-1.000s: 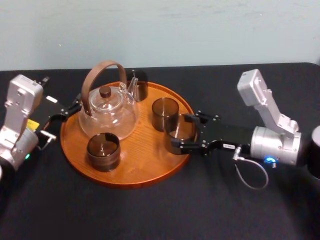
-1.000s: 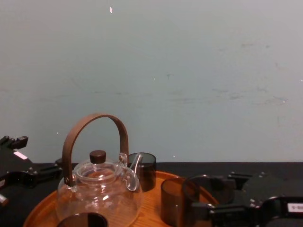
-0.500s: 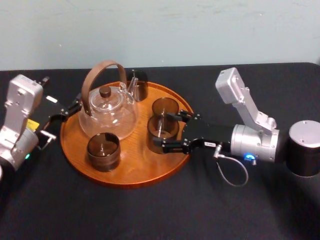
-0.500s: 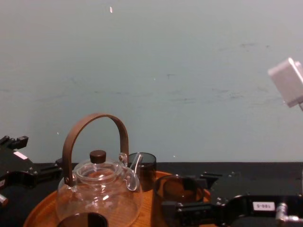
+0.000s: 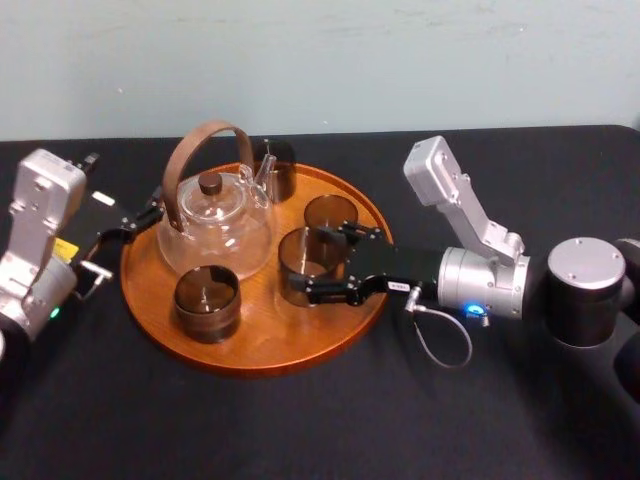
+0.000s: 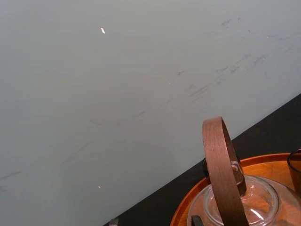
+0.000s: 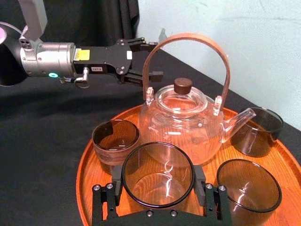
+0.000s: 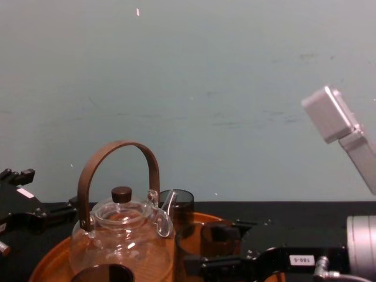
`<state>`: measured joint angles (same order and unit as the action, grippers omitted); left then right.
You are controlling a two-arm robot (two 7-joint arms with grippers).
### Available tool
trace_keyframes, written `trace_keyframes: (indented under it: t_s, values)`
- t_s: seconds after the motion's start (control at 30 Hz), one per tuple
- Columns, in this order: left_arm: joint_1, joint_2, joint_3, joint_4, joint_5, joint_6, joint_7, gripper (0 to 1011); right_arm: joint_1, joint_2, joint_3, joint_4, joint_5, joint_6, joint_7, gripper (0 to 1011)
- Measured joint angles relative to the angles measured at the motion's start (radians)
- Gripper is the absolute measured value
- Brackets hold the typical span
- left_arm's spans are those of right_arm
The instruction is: Pick up the glass from the table and place it on the tray.
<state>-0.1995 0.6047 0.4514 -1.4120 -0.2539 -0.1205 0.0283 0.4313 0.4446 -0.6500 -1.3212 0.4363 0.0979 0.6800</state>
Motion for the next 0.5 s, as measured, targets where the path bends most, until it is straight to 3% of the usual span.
trace_keyframes:
  t_s: [0.5]
  values:
    - [0.0, 0.0, 0.0, 0.0, 0.0, 0.0, 0.0, 1001, 0.031, -0.037, -0.012, 0.092, -0.007, -0.015, 0.014, 903]
